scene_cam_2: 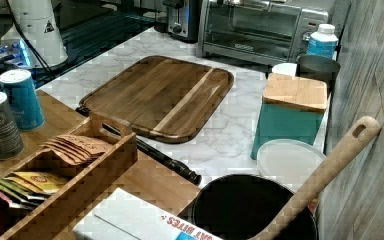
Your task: Open the drawer.
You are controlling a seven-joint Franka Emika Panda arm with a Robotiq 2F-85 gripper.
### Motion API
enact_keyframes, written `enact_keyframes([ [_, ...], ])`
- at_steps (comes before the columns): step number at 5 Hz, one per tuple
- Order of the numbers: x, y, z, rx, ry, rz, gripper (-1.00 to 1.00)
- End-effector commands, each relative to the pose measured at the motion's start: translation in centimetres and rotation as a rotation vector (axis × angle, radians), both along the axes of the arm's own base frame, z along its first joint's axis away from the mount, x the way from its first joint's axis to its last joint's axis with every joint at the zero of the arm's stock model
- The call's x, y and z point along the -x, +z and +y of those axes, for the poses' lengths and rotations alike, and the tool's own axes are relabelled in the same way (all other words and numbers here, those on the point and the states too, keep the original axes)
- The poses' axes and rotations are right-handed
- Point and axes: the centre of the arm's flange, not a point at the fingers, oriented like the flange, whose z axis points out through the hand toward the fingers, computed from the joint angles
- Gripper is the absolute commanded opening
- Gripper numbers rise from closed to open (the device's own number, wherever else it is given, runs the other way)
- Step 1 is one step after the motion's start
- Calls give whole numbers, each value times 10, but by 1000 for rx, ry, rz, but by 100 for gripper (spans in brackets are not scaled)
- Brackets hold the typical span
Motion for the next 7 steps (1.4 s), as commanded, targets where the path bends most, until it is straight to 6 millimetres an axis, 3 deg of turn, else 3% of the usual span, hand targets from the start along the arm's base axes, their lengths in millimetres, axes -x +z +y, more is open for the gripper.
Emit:
enact_keyframes([
  [1, -4, -32, -122, 24, 154, -53, 100],
  [3, 7, -53, -174, 84, 224, -129, 100],
  [4, 6, -62, -186, 114, 267, -108, 100],
  [7, 0, -116, -191, 123, 367, -59, 100],
])
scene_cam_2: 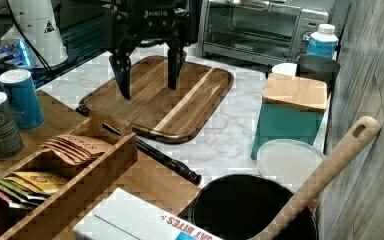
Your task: Open the drawer.
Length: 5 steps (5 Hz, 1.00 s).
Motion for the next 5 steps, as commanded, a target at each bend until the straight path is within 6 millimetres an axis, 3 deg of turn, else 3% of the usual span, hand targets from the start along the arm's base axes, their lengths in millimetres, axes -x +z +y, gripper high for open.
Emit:
enact_keyframes([
  [1, -20, -33, -1, 45, 139, 60, 100],
  [4, -6, -51, -15, 190, 117, 94, 100],
  [5, -6, -61, -28, 145, 120, 77, 100],
])
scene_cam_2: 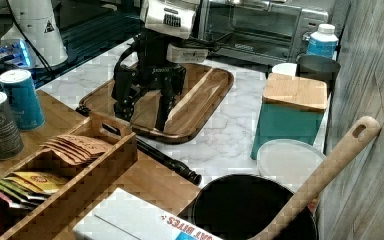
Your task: Open the drawer.
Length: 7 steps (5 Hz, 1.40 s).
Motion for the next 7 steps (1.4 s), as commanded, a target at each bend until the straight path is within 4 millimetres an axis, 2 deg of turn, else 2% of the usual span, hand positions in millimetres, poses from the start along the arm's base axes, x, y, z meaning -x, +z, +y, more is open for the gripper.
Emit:
enact_keyframes([
  [1, 3, 13, -51, -25, -53, -138, 100],
  [3, 0, -9, -47, -133, -154, -41, 100],
  [4, 10, -13, -40, -120, -140, -121, 100],
  [5, 12, -9, -30, -119, -119, -166, 100],
  [6, 7, -4, -19, -140, -79, -191, 100],
  [7, -7, -12, -8, -228, -76, -159, 100],
])
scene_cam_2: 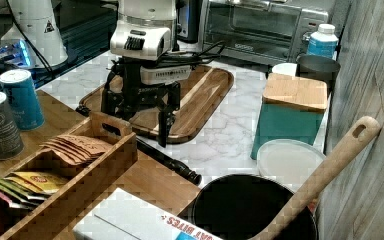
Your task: Open the drawer.
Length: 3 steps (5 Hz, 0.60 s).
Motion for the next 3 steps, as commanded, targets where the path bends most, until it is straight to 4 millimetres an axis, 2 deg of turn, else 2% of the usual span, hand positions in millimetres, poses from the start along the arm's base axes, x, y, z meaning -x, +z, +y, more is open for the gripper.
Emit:
enact_keyframes([
  [1, -30, 14, 55, -162, 94, -21, 100],
  [3, -44, 22, 154, -131, 125, -75, 100],
])
